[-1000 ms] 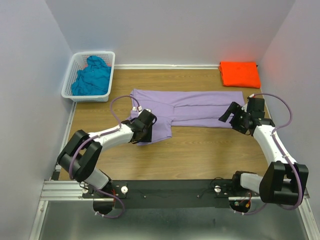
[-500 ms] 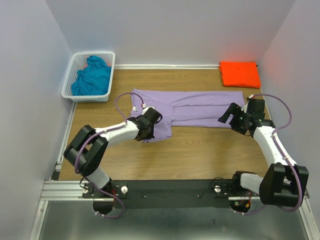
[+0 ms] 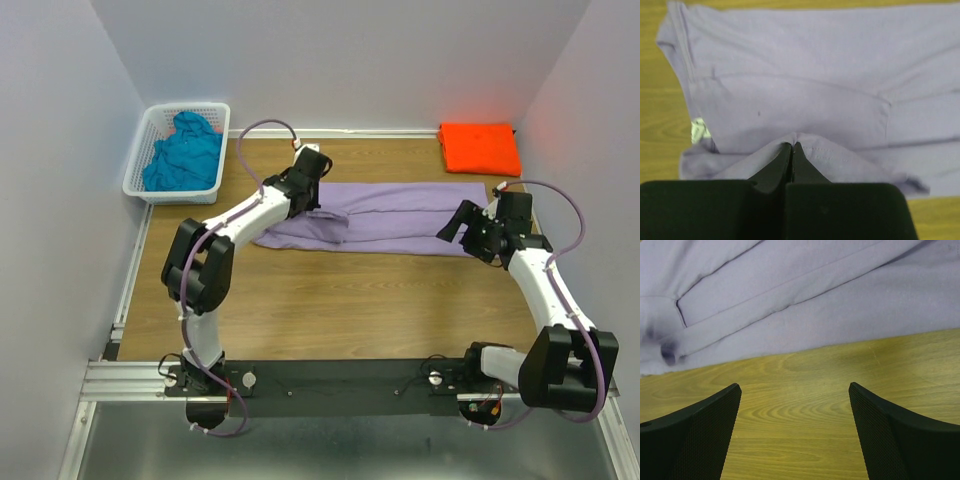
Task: Fold and stack the t-shirts
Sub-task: Fold the tshirt
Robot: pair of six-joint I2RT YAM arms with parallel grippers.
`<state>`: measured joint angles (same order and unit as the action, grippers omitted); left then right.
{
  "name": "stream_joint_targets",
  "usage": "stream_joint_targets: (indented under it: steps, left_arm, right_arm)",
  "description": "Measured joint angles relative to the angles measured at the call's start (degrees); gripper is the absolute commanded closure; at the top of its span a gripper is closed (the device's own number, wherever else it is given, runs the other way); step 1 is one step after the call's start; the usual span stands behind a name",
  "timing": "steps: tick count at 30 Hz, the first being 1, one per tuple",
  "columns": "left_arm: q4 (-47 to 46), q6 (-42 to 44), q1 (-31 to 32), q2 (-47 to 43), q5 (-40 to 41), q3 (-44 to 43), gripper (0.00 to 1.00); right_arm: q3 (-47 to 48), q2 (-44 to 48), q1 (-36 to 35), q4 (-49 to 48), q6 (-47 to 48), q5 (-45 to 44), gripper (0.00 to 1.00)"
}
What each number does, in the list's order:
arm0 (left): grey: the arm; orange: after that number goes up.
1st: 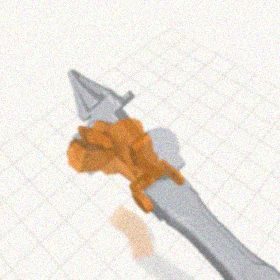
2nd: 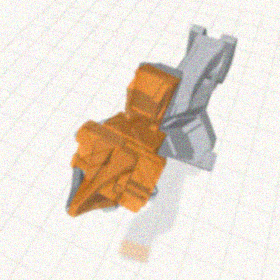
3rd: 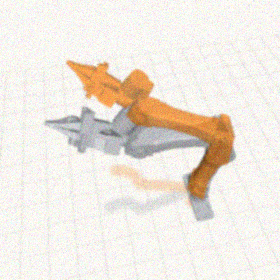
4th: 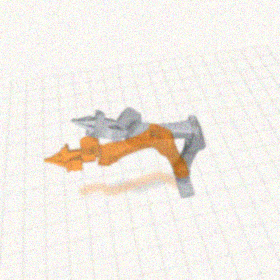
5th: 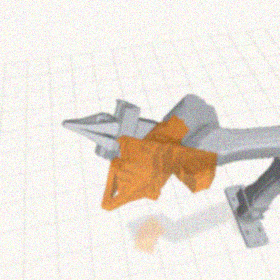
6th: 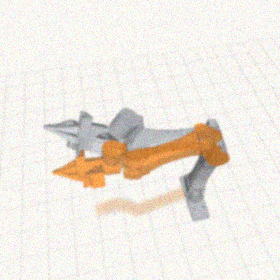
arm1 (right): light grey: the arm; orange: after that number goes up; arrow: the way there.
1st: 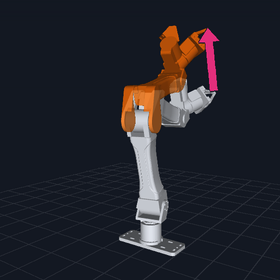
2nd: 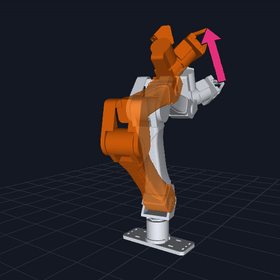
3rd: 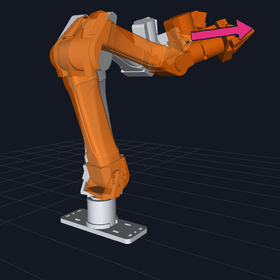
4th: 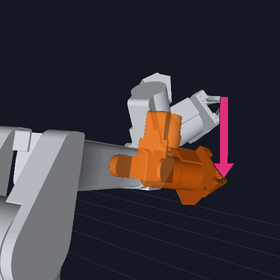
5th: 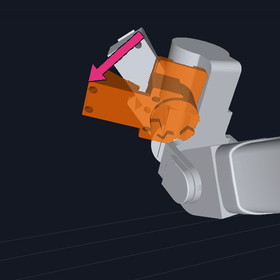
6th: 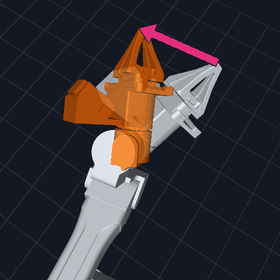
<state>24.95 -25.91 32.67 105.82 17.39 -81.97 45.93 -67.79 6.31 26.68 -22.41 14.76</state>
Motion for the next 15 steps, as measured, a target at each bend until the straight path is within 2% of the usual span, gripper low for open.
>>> stream_joint_targets:
  steps: [7,15]
  left_arm:
    - [-0.46,3.96,-1.6,9.25,1.18,-11.34,1.0]
    - [-3.69,7.43,-1.99,13.57,1.44,-16.63,1.0]
  right_arm:
    - [0.85,-0.17,0.0,0.28,0.94,0.79,0.05]
    - [0.85,-0.96,-0.24,0.44,1.53,1.31,0.05]
